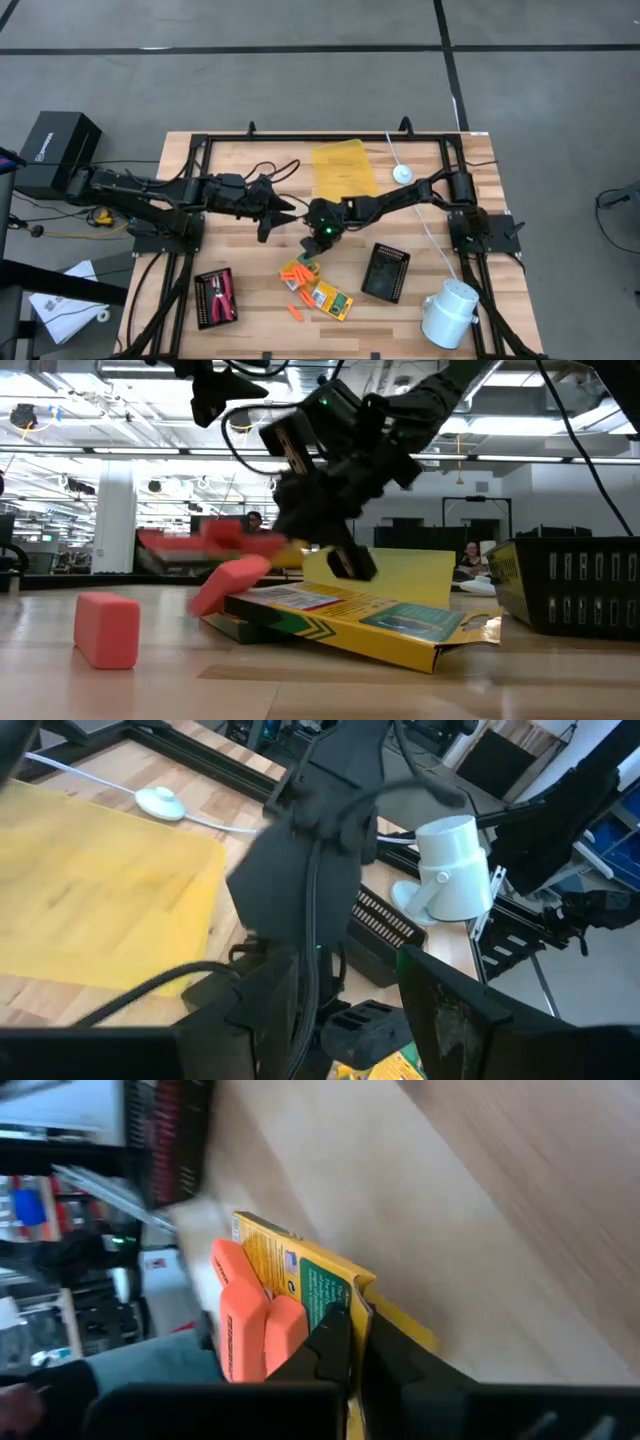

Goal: Pick & Place School Supplies
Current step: Put the yellow crayon box into the yellow bin

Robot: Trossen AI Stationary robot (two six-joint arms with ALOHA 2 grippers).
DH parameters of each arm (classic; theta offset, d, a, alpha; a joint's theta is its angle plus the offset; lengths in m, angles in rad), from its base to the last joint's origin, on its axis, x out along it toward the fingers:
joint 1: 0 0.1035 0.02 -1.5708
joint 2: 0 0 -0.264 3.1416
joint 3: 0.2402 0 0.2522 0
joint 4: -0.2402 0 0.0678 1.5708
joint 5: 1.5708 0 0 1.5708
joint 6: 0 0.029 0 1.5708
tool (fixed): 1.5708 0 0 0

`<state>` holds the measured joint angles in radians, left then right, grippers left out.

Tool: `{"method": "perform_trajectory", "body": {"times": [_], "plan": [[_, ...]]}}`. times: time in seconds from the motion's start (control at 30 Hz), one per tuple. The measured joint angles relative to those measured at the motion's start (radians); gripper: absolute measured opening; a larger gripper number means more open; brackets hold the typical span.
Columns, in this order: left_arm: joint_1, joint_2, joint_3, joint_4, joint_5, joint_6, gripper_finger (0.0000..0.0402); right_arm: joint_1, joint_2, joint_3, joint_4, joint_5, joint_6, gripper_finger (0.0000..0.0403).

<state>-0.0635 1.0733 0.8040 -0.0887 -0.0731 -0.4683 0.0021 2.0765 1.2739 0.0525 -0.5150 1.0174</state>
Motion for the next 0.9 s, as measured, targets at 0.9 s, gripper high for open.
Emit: {"method": "perform_trajectory", "body": {"times": [0.9], "plan": [[0.001,-0.001,0.003,0.006,-0.018,0.001,0.0167,-0.177,-0.217,0.130,-0.381,0.104,-0.264,0.0000]]}}
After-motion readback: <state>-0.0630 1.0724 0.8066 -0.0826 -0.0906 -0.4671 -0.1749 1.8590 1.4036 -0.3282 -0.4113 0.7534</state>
